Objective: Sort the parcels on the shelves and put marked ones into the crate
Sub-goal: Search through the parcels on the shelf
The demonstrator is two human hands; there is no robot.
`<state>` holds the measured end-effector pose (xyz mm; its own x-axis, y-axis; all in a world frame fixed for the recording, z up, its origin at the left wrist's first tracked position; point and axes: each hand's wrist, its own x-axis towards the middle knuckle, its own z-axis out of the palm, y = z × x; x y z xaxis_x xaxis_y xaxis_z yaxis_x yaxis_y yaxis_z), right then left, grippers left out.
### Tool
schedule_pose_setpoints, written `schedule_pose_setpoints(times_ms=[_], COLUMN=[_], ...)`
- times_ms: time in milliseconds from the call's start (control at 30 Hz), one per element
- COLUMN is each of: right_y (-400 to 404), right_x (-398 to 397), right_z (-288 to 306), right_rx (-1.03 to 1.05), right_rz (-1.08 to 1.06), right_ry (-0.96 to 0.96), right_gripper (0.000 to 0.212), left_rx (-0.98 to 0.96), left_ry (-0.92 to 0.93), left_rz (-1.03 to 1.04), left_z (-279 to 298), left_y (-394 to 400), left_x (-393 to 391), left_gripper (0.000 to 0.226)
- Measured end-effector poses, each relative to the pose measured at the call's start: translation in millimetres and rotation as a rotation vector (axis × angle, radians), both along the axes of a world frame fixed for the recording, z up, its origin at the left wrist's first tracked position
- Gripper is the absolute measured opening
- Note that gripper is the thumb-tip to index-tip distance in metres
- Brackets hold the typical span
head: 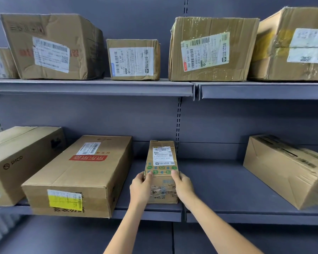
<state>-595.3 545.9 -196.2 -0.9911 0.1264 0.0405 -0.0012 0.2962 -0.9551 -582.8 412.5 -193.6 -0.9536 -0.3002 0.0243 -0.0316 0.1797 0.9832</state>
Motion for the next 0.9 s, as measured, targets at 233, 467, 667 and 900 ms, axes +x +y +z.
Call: schedule_pose_setpoints(times_ms=[233,467,667,900], right_y=[15.3,56.2,101.9,184.8], right_x=[12.9,38.9,68.9,117.6], right_z=[6.9,14.6,23.0,17.8], right_rx=[0.169,0.33,0.354,0.317], right_rz=[0.009,-0.035,-0.167,-0.38], right_ry=[-0.05,0.041,0.05,0.016], right_gripper=[0.053,0.057,0.055,0.054], left_rx=[-0.249,-0.729,-0.814,-0.819], left_ry=[0.032,0.243,0.366,0.465], left_rz=[0.001,-0.063,-0.233,-0.491], left_z=[12.9,32.7,46.8,44.9], left_y=[-5.6,-1.7,46.4,135.3], left_x=[9.5,18.0,20.8,29.4], left_gripper=[0.055,0.06,0.058,0.057])
